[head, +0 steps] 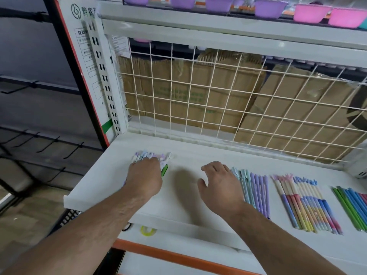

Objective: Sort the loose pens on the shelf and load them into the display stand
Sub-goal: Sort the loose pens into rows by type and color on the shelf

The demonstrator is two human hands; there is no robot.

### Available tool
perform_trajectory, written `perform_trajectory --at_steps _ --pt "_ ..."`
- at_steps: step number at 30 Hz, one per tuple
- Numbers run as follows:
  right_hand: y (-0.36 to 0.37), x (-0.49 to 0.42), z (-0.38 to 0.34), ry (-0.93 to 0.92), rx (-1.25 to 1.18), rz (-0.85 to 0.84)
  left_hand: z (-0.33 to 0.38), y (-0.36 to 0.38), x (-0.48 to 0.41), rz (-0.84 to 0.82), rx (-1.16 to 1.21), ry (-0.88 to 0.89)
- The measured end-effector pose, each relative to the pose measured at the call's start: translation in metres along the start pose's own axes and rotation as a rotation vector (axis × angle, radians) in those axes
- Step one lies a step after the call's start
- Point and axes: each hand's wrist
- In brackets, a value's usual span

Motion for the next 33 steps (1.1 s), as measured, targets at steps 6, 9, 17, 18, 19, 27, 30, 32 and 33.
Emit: perform_trajectory --at_steps 6,9,17,18,19,27,30,32,33 --pt "0.002 -0.006 -0.001 -0.008 -0.024 0.016 0.005 0.009 -0.01 0.042 0.06 0.035" --pt "0.003 -0.005 0.001 -0.01 -0.024 0.013 0.017 0.008 -0.015 0.023 0.037 0.09" --pt "0.001 -0.006 0.006 0.012 -0.044 -0.024 0.028 0.007 -0.018 -0.099 0.034 0.046" --pt "0.0 -0.005 0.006 0.011 -0.049 -0.033 0.03 0.007 -0.017 -0.106 0.025 0.05" --pt "0.0 -0.005 0.007 0.008 -0.053 -0.043 0.031 0.007 -0.016 -0.111 0.016 0.054" --pt "-0.002 0.0 0.009 0.009 -0.084 -0.073 0.039 0.0 -0.009 -0.197 0.162 -0.011" --pt "-0.004 0.001 0.011 0.056 -0.121 -0.122 0.049 -0.005 -0.009 -0.242 0.462 -0.063" --pt "-0.007 0.002 0.011 0.116 -0.18 -0.171 0.06 -0.007 -0.01 -0.277 0.772 -0.147" --pt "-0.009 0.003 0.012 0.15 -0.228 -0.19 0.066 -0.008 -0.01 -0.301 0.943 -0.187"
Point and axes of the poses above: each hand's wrist, its own x-axis away from the middle knuckle, its own y-axis out of the palm, z = x × y, and after that the axes turned 7 degrees about x, right-handed
